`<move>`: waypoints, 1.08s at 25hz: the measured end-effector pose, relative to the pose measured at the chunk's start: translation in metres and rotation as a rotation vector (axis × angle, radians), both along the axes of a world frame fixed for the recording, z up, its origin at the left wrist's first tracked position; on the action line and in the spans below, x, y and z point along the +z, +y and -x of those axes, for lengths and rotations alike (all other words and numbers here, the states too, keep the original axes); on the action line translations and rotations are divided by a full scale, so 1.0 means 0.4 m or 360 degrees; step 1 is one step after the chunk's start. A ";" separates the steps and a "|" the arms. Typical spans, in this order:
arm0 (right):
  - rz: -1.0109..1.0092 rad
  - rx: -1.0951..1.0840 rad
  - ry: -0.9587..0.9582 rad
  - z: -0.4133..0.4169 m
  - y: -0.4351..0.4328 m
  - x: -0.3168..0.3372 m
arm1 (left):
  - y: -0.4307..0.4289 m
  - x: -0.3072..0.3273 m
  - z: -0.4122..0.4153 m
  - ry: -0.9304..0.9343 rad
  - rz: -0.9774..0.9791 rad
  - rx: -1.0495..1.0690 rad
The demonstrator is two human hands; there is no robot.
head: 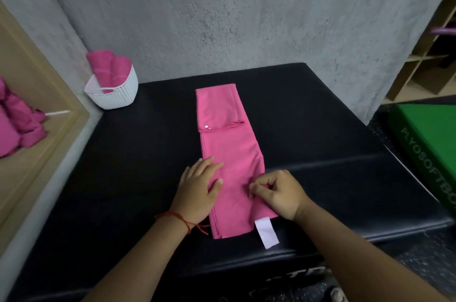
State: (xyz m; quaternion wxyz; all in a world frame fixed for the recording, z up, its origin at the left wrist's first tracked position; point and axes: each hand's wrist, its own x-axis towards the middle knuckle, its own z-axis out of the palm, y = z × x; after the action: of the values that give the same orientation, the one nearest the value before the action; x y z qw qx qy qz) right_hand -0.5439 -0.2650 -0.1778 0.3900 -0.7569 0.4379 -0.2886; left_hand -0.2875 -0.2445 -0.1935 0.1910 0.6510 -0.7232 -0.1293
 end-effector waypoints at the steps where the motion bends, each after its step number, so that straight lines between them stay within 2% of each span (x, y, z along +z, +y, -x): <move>1: -0.0006 -0.0019 0.0013 0.000 0.002 -0.002 | 0.037 -0.001 0.009 -0.0048 0.0001 -0.0013; 3: -0.0013 -0.0057 0.0045 0.001 0.008 -0.001 | 0.087 0.002 0.019 -0.0097 -0.0050 -0.0011; 6: -0.0080 -0.0068 0.0054 -0.006 0.015 0.009 | 0.100 0.013 0.046 -0.0003 -0.0142 0.0138; 10: -0.0500 0.0017 -0.0321 0.025 0.063 0.032 | 0.105 0.009 0.059 0.0025 -0.0157 0.0147; 13: -0.0551 0.0043 -0.0411 0.058 0.110 0.049 | 0.115 0.015 0.026 0.0146 -0.0047 0.0101; 16: -0.0458 -0.0045 -0.0496 0.069 0.118 0.039 | 0.171 0.014 0.036 0.0163 0.0280 -0.0169; 19: -0.0498 -0.0061 -0.0560 0.061 0.110 0.026 | 0.233 0.024 0.075 0.0150 0.0280 -0.0400; 22: -0.0528 0.0012 -0.0645 0.051 0.119 0.023 | 0.256 0.027 0.129 -0.0106 0.0288 -0.0271; 25: -0.0576 0.0080 -0.0804 0.058 0.132 0.029 | 0.261 0.014 0.199 -0.0133 0.0437 -0.0019; 27: -0.0617 0.0231 -0.0768 0.082 0.138 0.029 | 0.268 0.001 0.215 -0.0149 0.0539 0.0040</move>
State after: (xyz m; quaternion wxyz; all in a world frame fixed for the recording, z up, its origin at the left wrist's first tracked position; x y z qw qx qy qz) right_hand -0.5766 -0.2098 -0.1661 0.6392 -0.6075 0.3242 -0.3425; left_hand -0.3733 -0.1373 -0.1930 0.2656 0.6238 -0.7345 0.0273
